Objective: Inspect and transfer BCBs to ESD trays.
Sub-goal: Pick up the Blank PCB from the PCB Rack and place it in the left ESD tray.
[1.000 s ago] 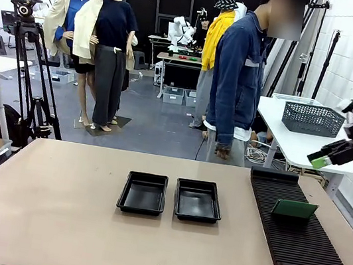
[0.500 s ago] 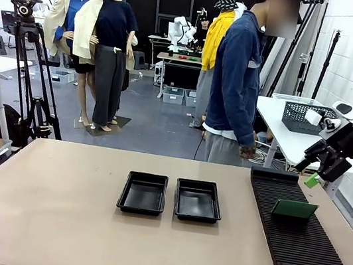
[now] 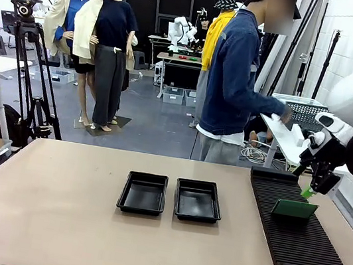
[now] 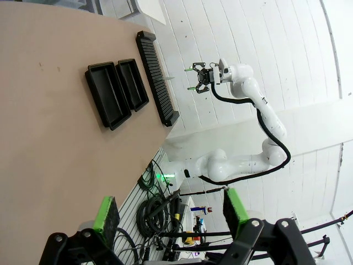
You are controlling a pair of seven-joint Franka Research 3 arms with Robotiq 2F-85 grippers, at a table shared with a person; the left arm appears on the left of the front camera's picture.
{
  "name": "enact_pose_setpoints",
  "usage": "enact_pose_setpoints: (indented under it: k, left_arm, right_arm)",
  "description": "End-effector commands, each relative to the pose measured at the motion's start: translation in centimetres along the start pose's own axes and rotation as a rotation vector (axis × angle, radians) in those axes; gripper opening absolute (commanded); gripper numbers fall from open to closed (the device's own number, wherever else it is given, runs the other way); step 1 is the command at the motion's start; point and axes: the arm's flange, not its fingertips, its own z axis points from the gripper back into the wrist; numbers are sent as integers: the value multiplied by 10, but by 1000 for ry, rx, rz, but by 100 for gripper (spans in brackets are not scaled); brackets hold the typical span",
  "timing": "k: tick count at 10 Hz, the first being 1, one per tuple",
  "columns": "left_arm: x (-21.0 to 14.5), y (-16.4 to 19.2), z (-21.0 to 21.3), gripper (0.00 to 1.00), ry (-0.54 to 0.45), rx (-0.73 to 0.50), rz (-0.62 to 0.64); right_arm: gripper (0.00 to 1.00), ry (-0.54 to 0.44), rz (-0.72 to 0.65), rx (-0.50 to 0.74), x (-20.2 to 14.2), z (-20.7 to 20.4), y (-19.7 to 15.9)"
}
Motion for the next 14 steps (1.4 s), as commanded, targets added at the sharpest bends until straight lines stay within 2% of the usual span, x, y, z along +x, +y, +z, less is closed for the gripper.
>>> enact_pose_setpoints:
  k: [1,7,14]
  left_arm:
    - [-1,-1,1,100,0,7,1]
    - [-1,-1,1,100,0,7,1]
    - [-1,-1,1,100,0,7,1]
  right_arm:
    - [100,75,-7,-21,0,-10,1]
    - [100,160,-24,-78,-14,-42,-9]
    - [100,212,-62,-72,-24,-72,-23]
